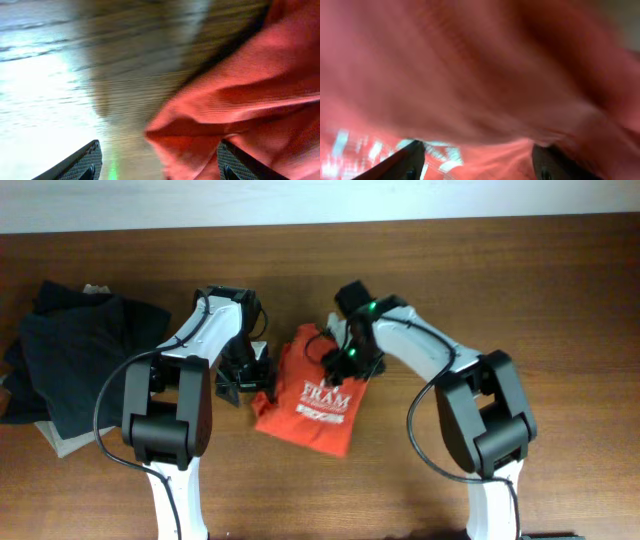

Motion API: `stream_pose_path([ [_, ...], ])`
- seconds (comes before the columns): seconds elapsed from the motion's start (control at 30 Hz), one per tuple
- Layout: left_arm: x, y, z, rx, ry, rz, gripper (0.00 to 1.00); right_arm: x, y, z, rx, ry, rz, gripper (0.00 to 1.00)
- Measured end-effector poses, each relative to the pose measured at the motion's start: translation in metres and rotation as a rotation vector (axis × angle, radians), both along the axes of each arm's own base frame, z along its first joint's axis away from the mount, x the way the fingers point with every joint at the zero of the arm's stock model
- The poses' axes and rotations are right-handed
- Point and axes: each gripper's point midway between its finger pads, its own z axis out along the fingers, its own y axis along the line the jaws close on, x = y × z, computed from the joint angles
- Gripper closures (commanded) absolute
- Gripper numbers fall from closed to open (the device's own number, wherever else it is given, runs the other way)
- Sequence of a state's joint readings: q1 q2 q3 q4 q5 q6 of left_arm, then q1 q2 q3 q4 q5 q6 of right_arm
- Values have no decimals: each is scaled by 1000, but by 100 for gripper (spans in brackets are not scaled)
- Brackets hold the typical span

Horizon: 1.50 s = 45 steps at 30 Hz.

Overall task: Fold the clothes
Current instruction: 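Grasp the folded bundle with the left gripper and place it on the dark clothes stack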

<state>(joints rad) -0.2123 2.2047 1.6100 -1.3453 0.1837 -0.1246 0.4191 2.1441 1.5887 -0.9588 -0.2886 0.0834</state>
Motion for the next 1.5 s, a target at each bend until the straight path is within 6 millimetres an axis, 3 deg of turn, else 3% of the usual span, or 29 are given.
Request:
stream_pose_path([
  [0.1, 4, -4, -1, -22, -15, 6, 23, 7, -22, 19, -74, 17, 7, 21],
  [0.2, 13, -4, -1, -38, -52, 23, 17, 13, -24, 44, -101, -7, 34, 20],
  [0.23, 23, -1, 3, -47, -92, 39, 6, 18, -26, 56, -115, -30, 38, 20],
  [0.3, 46, 4, 18, -73, -200, 66, 3, 22, -32, 73, -140, -63, 32, 17],
  [0.33, 63, 3, 28, -106, -285, 81, 1, 25, -36, 85, -153, -90, 19, 10],
  [0.37, 78, -1, 40, -149, -356, 78, 1, 28, -40, 95, -157, -115, 3, 0],
  [0.43, 96, -15, 57, -248, -450, 47, 1, 32, -57, 118, -161, -160, -39, 1],
  [0.63, 117, -57, 77, -499, -556, -15, 1, 26, -98, 127, -186, -102, -123, 1],
  [0.77, 116, -76, 60, -577, -514, -25, 1, 23, -108, 126, -195, -78, -142, 1],
  [0.9, 106, -92, 17, -603, -411, -26, 1, 18, -110, 126, -200, -59, -143, 1],
  [1.03, 101, -111, 14, -649, -384, -50, 36, 16, -110, 126, -203, -50, -142, 1],
  [1.07, 98, -116, 9, -652, -377, -68, 54, 16, -110, 126, -203, -49, -142, 1],
  [1.1, 95, -122, 7, -660, -367, -82, 86, 16, -110, 126, -204, -49, -142, 1],
  [1.13, 92, -126, 4, -659, -360, -89, 95, 15, -110, 126, -204, -47, -142, 1],
  [1.23, 88, -132, -4, -661, -339, -103, 99, 13, -113, 126, -212, -35, -145, 1],
  [1.33, 95, -129, 2, -657, -356, -108, 99, 11, -126, 126, -228, -18, -169, 1],
  [1.43, 112, -110, 13, -605, -412, -103, 99, 12, -145, 126, -243, -4, -212, 1],
  [1.5, 127, -79, 34, -527, -487, -85, 100, 13, -162, 126, -258, 3, -250, 1],
])
